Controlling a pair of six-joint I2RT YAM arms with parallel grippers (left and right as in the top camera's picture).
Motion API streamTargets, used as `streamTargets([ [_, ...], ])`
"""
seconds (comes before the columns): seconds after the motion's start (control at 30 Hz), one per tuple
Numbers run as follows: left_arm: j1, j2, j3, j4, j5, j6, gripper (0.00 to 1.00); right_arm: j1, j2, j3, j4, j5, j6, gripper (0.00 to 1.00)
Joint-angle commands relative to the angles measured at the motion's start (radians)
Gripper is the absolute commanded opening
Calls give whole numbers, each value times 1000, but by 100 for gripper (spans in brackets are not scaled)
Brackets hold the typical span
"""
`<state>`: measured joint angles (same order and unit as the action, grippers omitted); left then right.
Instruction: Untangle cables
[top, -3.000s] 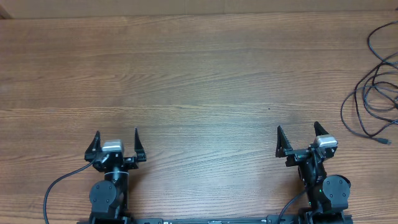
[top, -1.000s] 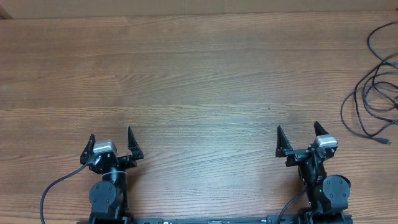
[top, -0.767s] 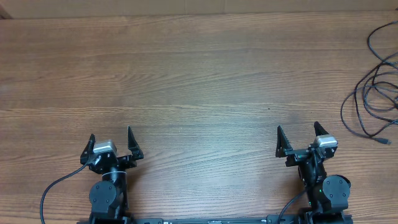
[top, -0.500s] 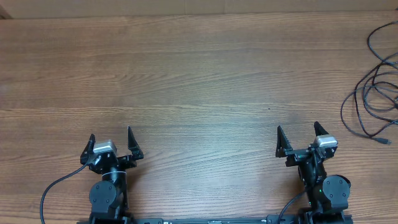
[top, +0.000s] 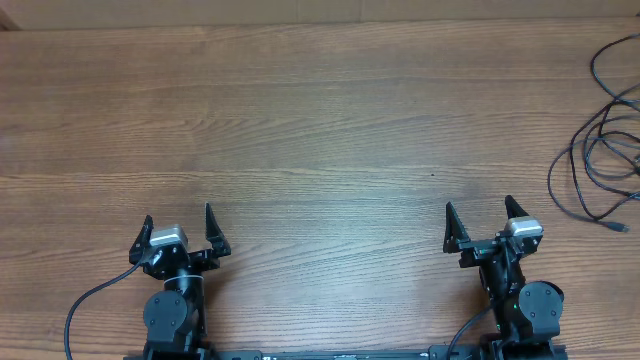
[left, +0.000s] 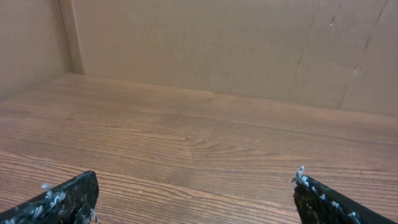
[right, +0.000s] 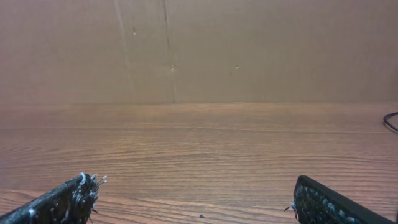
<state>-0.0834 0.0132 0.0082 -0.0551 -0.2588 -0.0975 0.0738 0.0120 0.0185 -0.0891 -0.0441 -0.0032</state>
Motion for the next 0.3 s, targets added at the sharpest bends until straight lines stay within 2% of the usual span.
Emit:
streamTargets([
  [0.0, -2, -9, -4, 3, -10, 19, 100, 5, -9, -10, 7, 6, 3, 100],
  [0.27, -2, -9, -4, 3, -10, 19, 100, 5, -9, -10, 7, 6, 3, 100],
])
